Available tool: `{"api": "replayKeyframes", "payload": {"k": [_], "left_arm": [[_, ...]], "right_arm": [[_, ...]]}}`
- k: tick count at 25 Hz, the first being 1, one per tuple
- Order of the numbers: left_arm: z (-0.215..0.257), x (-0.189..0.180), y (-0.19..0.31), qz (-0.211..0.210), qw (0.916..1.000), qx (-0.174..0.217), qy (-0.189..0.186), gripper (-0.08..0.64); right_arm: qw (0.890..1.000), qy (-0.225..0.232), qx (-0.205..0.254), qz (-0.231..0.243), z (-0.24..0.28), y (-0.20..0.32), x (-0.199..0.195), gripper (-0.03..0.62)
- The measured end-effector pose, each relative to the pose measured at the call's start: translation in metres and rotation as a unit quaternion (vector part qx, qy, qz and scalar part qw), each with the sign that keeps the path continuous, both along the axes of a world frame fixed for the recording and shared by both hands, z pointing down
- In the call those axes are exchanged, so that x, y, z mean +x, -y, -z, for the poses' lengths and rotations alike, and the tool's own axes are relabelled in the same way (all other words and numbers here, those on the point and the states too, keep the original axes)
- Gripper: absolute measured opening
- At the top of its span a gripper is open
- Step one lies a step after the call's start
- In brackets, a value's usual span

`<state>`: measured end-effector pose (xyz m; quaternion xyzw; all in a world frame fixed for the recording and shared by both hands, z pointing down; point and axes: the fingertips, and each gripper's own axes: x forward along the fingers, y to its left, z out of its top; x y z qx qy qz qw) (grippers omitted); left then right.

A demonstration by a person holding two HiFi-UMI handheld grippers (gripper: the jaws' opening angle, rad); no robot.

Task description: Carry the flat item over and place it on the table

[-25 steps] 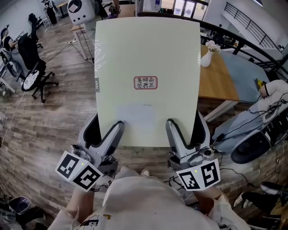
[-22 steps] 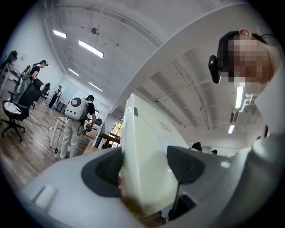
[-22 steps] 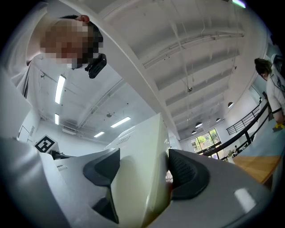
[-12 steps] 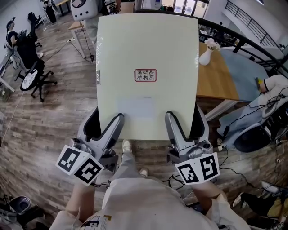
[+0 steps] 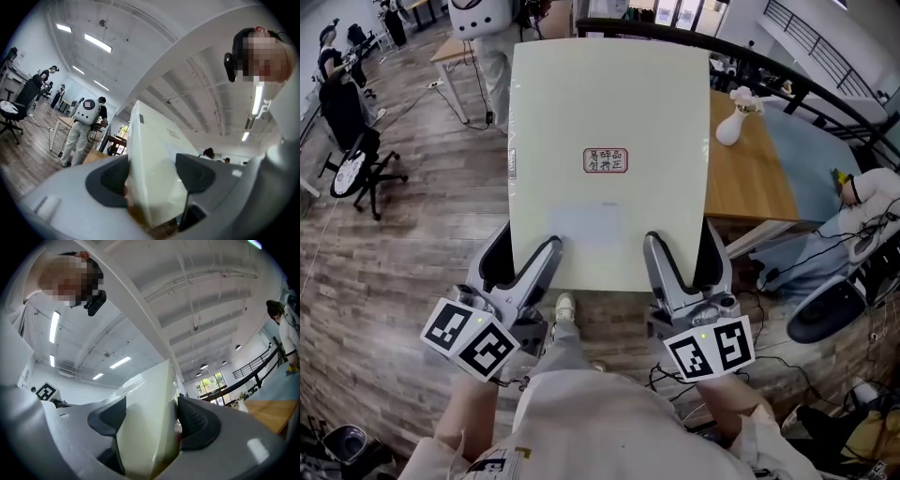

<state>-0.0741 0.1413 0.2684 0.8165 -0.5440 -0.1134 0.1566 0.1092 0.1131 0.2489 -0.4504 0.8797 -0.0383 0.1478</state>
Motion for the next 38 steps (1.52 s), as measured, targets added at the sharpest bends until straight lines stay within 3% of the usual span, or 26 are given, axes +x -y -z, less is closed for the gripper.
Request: {"api": "replayKeyframes", "payload": {"k": [15, 27, 33, 38], "left_arm": [[-0.005, -0.107, 0.176, -0.021, 0.9992, -0.033, -0.005, 0.313], [-0.002, -0.138, 0.276, -0.055, 0.9974, -0.043, -0.014, 0.313], [-0.013, -0.156, 0.286, -0.067, 0.9972, -0.035, -0.001, 0.313], [-0.01, -0.143, 0.299, -0.071, 0.9968, -0.036, -0.005, 0.313]], "right_arm": [[0.999, -0.007, -0.035, -0.022, -0.005, 0.17, -0.107, 0.333], [0.997, -0.017, -0.043, -0.055, 0.001, 0.259, -0.138, 0.333], [0.996, -0.01, -0.039, -0.076, -0.014, 0.261, -0.155, 0.333], [0.995, -0.015, -0.047, -0.083, -0.01, 0.274, -0.142, 0.333]]}}
